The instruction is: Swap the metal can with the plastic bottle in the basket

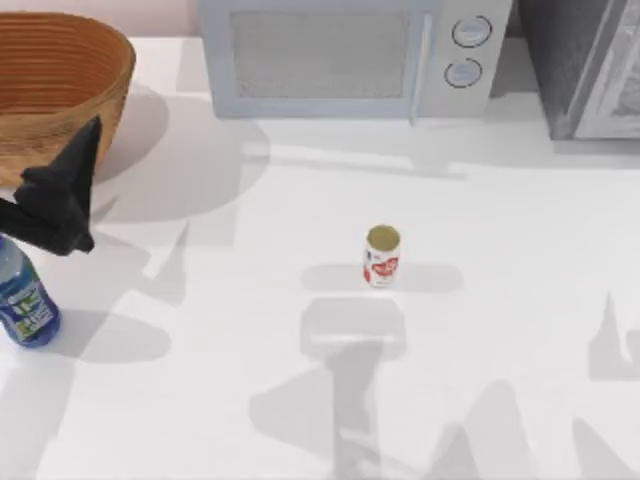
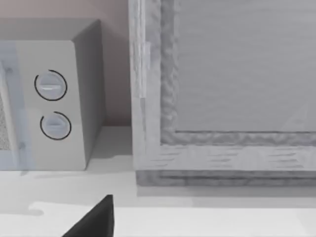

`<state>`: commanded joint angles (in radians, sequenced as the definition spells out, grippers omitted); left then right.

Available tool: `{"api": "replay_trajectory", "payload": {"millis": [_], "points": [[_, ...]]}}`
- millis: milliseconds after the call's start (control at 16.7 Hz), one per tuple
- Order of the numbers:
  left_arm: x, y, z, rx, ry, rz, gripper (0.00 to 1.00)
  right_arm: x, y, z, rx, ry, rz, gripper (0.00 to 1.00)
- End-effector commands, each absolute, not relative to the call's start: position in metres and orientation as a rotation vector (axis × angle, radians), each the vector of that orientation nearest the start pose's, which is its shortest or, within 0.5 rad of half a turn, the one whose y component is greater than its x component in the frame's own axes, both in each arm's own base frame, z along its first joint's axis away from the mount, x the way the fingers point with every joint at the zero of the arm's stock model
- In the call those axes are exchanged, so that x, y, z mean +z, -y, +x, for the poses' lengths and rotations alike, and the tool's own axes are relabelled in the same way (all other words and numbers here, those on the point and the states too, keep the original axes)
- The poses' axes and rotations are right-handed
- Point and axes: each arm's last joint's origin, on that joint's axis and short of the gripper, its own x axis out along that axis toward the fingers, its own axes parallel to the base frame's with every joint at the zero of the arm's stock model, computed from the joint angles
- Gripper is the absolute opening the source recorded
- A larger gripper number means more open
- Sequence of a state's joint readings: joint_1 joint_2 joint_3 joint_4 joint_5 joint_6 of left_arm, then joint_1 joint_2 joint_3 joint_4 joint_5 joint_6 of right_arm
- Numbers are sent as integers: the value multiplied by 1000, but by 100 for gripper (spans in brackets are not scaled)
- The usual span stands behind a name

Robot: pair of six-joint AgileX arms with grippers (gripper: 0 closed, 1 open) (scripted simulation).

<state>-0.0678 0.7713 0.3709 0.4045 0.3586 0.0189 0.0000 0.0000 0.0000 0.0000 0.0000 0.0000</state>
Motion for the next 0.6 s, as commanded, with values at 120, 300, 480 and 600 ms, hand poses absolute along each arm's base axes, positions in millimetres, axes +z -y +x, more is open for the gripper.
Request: {"api": "replay_trajectory", "payload": {"millis": [120, 300, 480, 600], "points": [[231, 15, 149, -300, 30, 9, 100, 160, 1, 106, 0, 0, 0, 100], [202, 7, 120, -150, 29, 6, 100, 160, 1, 106, 0, 0, 0, 100], [175, 3, 109, -50, 12, 2, 100, 160, 1, 106, 0, 0, 0, 100], [164, 2, 106, -13, 3, 0, 100, 160, 1, 106, 0, 0, 0, 100]]}}
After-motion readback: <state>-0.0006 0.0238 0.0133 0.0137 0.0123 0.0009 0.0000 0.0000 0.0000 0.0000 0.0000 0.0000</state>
